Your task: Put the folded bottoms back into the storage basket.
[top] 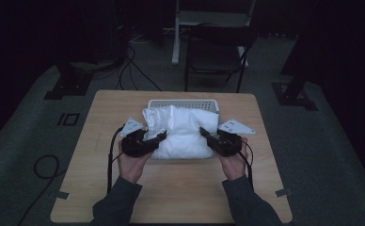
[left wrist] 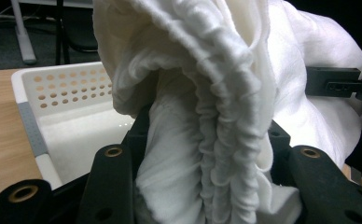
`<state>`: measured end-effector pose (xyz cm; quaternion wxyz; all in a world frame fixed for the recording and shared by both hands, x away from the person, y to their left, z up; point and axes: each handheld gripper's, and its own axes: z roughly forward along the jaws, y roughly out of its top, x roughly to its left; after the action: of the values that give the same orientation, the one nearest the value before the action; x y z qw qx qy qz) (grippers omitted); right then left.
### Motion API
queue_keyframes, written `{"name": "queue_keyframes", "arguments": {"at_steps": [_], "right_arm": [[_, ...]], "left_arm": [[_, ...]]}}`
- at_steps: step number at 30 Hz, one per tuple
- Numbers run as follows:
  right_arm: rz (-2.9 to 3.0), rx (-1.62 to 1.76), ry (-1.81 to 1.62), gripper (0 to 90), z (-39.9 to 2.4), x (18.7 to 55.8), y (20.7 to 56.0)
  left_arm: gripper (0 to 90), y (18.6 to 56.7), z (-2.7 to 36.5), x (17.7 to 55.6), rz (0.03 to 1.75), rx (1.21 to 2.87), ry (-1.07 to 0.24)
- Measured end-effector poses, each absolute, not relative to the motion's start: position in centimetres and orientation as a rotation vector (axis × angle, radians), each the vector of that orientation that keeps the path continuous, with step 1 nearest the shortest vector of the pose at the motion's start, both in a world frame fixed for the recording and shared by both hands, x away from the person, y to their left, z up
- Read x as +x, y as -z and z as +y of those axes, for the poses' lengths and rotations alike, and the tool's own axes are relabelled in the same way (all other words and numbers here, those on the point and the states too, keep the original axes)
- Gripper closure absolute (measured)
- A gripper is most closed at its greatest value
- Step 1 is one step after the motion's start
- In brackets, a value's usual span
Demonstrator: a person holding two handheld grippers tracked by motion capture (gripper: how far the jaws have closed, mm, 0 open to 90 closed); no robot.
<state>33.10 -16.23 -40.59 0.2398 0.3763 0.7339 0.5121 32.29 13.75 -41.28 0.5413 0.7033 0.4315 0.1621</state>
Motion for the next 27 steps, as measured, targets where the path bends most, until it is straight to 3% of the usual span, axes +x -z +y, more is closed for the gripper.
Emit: {"name": "queue_keyframes", "arguments": {"at_steps": [27], "right_arm": [[1.97,1.062,-1.384,70.0,-15.9,35.8,39.8]], "left_arm": [[53.2,40.8,13.4,35.0,1.055,1.643,-0.388]]}}
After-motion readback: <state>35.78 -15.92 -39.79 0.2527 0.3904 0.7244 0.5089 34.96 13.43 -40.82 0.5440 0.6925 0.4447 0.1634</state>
